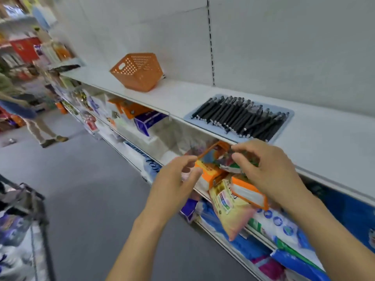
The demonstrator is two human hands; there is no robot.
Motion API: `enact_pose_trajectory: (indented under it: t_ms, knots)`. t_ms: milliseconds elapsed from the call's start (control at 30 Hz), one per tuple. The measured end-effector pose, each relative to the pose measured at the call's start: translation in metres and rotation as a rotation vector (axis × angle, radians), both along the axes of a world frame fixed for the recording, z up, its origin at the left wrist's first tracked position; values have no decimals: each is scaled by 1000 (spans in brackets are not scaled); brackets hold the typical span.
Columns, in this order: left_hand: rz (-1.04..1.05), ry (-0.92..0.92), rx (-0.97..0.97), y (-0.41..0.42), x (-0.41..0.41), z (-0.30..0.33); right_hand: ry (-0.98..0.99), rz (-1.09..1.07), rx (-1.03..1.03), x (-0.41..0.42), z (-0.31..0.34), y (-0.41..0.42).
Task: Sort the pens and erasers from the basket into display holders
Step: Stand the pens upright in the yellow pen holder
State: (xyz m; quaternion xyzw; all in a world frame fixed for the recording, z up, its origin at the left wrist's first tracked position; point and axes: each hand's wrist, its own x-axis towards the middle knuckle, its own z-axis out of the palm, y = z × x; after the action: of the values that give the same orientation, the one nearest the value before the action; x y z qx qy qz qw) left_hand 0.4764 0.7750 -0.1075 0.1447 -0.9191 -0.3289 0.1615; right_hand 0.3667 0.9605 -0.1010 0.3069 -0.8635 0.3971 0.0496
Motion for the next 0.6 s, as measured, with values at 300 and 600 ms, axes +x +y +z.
enact_pose_trajectory:
  t_ms: [300, 600]
  knots:
    - [-129, 40, -63, -126, -157, 16, 105, -416, 43, -90, 18, -45]
    - [-420, -393, -143, -180, -294, 27, -449, -1155, 363, -101, 9, -48]
